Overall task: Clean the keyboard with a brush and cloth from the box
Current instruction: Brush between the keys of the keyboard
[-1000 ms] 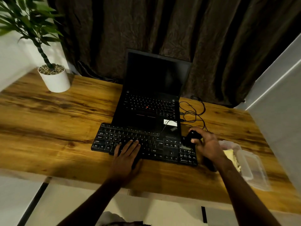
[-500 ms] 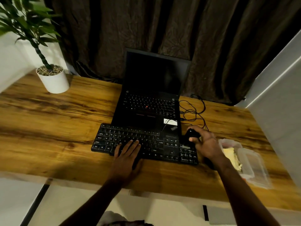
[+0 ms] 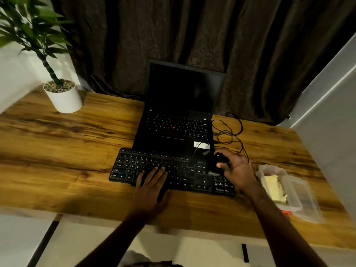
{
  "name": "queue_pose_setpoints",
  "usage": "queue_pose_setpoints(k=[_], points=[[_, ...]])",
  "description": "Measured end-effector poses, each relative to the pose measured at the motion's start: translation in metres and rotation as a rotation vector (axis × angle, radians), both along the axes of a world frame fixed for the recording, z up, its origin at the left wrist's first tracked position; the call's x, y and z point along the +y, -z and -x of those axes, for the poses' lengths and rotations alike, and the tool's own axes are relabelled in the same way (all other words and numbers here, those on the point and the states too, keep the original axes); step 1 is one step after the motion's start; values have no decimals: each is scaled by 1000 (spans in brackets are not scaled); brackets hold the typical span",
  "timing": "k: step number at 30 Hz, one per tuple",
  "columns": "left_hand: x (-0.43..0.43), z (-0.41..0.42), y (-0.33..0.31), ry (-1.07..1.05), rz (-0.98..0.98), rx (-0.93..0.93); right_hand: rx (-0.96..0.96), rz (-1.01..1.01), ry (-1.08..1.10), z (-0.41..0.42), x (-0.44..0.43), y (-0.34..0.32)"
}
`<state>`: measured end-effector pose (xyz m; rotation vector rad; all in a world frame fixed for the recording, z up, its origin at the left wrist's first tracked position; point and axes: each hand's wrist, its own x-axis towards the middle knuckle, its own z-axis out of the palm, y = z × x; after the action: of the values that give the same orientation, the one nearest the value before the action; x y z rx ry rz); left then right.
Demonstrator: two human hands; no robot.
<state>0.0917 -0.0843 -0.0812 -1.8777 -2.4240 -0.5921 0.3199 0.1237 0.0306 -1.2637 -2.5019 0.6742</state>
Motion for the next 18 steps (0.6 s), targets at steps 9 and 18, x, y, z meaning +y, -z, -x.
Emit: queue_pose_setpoints(k=[9,18], points=[[0,1,1,9,11,-10,-144,-1,114,-49,24,3],[-1,1,2,-1,25,-8,24,62,12,-13,-1,2]])
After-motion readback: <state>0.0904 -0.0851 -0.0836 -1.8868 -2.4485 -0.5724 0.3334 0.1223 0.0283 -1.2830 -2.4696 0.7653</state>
